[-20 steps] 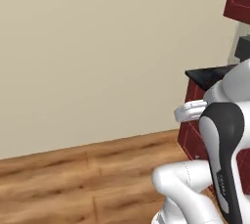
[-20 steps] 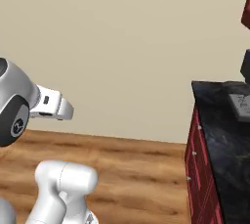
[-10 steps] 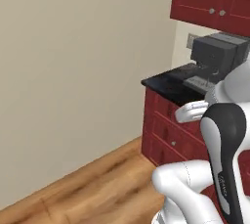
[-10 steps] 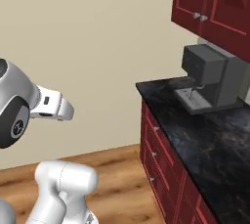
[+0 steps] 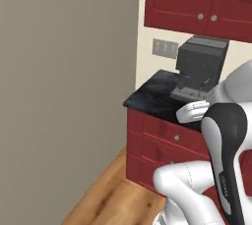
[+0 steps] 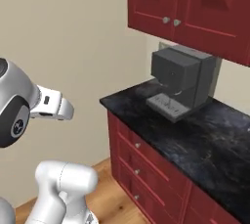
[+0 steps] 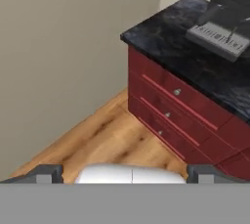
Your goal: Navigate to the coffee machine.
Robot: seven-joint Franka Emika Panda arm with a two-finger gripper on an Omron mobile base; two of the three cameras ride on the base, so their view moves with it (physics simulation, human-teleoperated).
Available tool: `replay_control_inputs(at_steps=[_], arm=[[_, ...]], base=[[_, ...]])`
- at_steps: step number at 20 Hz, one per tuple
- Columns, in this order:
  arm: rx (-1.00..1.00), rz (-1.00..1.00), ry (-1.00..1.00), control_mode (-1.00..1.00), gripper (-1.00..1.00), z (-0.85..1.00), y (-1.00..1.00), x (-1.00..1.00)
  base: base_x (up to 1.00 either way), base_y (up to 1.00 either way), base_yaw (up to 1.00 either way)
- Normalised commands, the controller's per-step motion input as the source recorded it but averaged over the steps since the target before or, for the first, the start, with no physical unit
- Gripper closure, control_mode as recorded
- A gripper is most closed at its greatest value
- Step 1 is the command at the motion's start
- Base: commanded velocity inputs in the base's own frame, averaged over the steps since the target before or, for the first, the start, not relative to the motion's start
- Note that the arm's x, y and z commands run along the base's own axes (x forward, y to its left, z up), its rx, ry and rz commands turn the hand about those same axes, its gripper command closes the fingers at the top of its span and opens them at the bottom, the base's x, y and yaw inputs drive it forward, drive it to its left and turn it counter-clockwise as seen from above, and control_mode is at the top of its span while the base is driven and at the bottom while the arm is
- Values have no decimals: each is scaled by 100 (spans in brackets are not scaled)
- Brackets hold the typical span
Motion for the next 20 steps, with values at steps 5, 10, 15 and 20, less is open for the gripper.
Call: replay_control_inputs(at_steps=[5,10,15,20], arm=[[0,0,0,100,-100,0,0,0],[0,0,0,100,-100,0,0,0],[0,0,0,100,-100,0,0,0],[0,0,0,100,-100,0,0,0]], base=[[56,53,-72],[52,44,-73],[80,27,-60],[100,13,-44]])
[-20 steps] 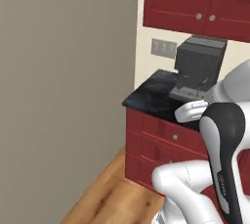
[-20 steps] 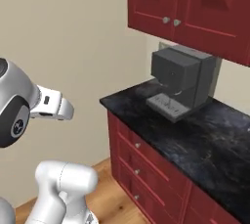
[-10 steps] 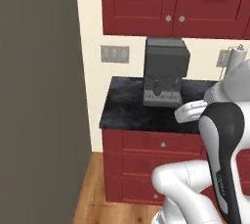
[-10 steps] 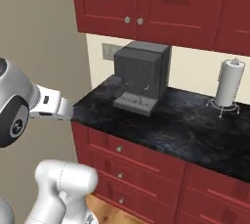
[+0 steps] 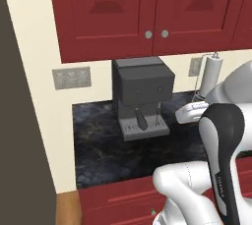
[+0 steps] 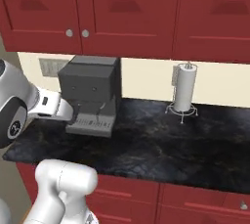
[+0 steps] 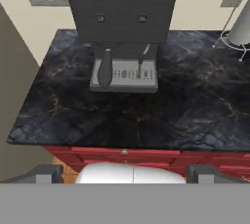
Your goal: Navigate to the coffee machine.
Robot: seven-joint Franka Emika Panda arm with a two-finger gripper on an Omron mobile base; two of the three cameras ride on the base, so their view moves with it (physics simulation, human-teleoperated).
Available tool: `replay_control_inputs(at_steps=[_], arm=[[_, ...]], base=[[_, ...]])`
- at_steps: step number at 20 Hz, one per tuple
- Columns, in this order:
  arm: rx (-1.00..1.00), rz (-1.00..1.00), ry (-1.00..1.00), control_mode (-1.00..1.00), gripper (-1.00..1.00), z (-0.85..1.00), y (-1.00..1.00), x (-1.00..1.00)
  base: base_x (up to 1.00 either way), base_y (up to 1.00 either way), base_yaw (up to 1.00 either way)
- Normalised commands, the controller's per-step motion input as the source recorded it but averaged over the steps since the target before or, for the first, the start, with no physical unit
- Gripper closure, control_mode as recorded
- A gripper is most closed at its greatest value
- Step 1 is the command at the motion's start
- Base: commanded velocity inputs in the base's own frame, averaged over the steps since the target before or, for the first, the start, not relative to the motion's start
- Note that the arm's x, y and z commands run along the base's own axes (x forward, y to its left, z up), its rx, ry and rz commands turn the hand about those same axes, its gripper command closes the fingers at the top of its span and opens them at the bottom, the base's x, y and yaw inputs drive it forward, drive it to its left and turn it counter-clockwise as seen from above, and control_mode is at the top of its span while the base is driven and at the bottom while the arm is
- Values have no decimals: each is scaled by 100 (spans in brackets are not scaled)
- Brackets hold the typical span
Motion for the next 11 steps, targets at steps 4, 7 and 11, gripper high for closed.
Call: replay_control_inputs(at_steps=[4,7,11], arm=[[0,0,0,100,-100,0,0,0],[0,0,0,100,-100,0,0,0],[0,0,0,100,-100,0,0,0]], base=[[72,2,-32],[13,0,-15],[0,0,0]])
